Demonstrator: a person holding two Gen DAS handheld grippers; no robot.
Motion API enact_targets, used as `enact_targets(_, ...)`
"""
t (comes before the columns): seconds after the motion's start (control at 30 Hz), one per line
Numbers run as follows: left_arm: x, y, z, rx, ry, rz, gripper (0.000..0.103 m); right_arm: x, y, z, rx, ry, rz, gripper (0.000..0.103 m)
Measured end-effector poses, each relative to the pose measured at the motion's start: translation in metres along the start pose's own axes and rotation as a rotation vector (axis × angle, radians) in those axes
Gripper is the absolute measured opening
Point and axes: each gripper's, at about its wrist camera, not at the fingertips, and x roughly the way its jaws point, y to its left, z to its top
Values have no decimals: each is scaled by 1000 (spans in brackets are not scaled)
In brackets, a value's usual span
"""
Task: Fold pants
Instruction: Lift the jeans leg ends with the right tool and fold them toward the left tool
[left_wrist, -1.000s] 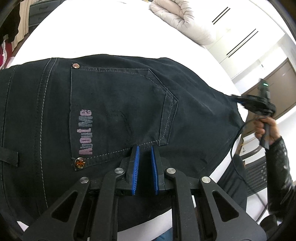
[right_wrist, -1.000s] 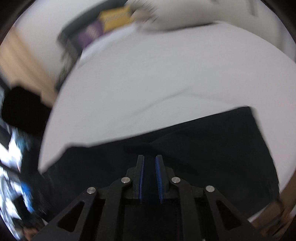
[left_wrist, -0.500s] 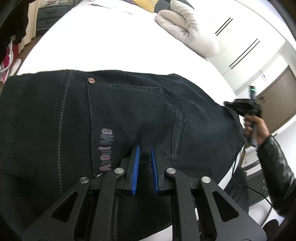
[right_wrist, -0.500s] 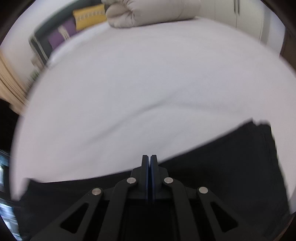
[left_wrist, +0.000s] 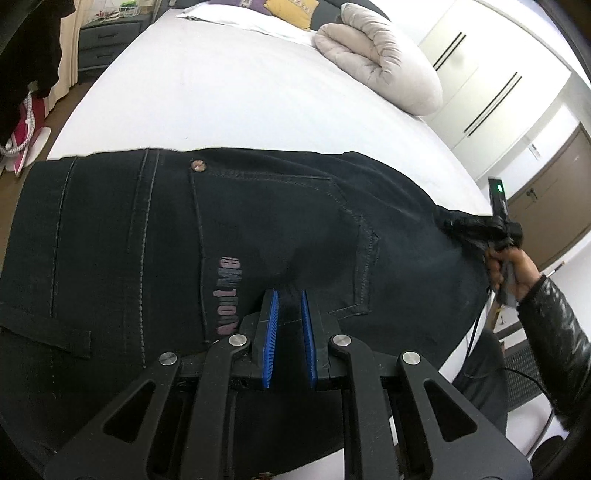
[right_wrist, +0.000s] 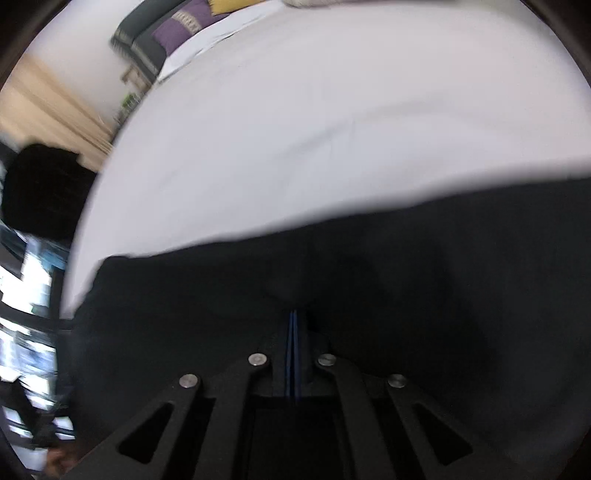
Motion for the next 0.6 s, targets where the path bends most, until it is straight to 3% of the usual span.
enact_targets(0.1, -2, 3, -7, 9, -9, -1, 12, -13, -9, 16, 66, -82, -228, 0)
enact_targets(0.13, -3, 3, -8, 12, -9, 2, 12, -25, -20, 13, 132, -107, -281, 0)
enact_targets(0.17, -6, 2, -9, 20, -11, 8, 12, -36, -32, 10, 187, -114, -277, 0)
enact_targets(0.23, -6, 0, -10, 28, -16, 15, 12, -70, -42, -10, 272, -138, -108, 10)
enact_targets(0.3, 3, -5, -7, 21, -14, 11, 12, -108, -39, -44, 312, -185, 134, 36)
enact_targets(0.33, 5, -6, -6, 21, -11, 5, 12, -118, -31, -60, 316, -206, 209, 58)
enact_targets(0.37, 7, -7, -7, 26, -9, 5, 12, -128, -22, -78, 324, -214, 290, 65)
enact_targets(0.47, 9, -8, -7, 23, -10, 4, 12, -128, 0, -139, 415, -131, 521, 64)
enact_targets(0.6, 7, -7, -8, 35, -3, 4, 12, -96, 46, -187, 460, 7, 626, 52)
